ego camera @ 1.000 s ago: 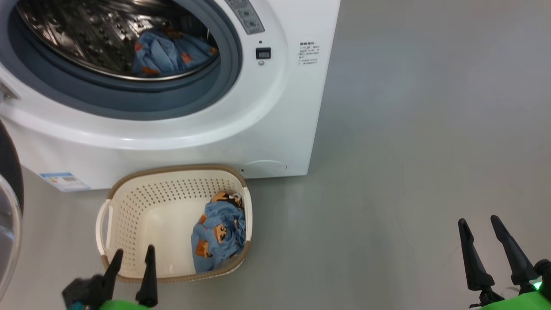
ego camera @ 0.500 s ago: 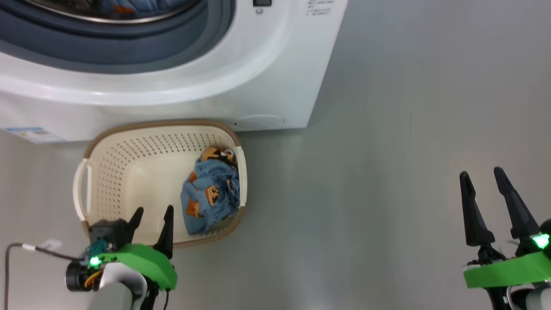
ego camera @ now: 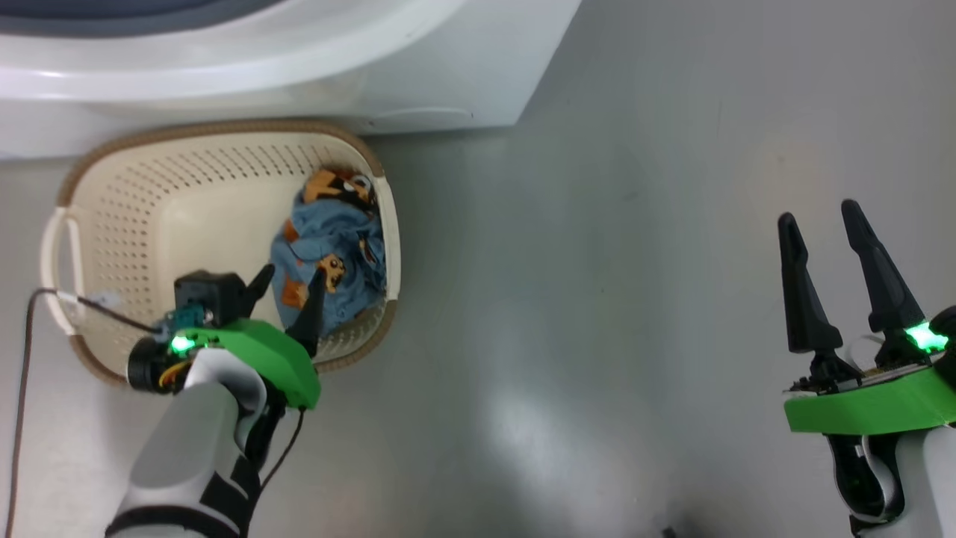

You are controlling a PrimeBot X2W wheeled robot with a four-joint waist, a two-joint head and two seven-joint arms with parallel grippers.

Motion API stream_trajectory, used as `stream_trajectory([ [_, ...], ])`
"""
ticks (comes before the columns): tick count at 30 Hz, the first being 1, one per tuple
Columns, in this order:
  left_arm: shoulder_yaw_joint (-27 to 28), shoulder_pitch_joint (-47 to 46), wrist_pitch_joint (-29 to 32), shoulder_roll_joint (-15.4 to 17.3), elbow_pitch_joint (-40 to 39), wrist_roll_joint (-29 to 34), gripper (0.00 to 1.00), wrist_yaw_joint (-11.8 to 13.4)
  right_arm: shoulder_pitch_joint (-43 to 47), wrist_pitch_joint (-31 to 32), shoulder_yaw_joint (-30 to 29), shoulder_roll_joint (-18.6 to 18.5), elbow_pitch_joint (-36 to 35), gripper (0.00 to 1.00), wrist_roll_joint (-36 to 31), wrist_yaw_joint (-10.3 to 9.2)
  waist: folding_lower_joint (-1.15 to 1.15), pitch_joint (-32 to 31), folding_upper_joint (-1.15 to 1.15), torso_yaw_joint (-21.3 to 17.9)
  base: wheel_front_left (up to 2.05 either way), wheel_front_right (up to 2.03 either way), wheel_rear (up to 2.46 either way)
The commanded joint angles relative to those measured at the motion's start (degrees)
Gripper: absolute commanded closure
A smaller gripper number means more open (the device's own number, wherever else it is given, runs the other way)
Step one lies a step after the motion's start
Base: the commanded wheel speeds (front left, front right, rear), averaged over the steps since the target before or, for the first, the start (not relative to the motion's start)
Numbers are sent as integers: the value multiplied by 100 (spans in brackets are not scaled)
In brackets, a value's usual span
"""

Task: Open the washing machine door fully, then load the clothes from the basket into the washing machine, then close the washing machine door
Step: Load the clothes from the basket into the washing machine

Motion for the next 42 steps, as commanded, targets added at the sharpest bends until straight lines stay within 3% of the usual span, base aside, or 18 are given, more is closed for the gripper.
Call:
stream_trajectory([
  [1, 13, -105, -37, 203, 58, -95, 0, -13, -22, -27, 150, -63, -171, 0, 33, 35, -1, 484, 0, -150, 0, 0, 0],
  [21, -879, -1362, -37, 733, 1126, -767, 0, -14, -553, -27, 326, 7, -406, 0, 66, 35, -1, 1589, 0, -530, 0, 0, 0],
  [33, -1128, -1702, -37, 886, 1475, -1025, 1, -14, -629, -27, 384, 52, -505, 0, 61, 35, -1, 1783, 0, -685, 0, 0, 0],
  [34, -1144, -1726, -37, 891, 1500, -1053, 48, -14, -630, -27, 385, 54, -509, 0, 59, 35, -1, 1784, 0, -690, 0, 0, 0],
  [36, -1183, -1767, -37, 895, 1539, -1097, 100, -14, -634, -27, 380, 55, -508, 0, 55, 35, -1, 1775, 0, -691, 0, 0, 0],
  [42, -1156, -1756, -37, 844, 1414, -1264, 100, -14, -604, -27, 315, 27, -480, 0, 35, 35, -1, 1604, 0, -588, 0, 0, 0],
])
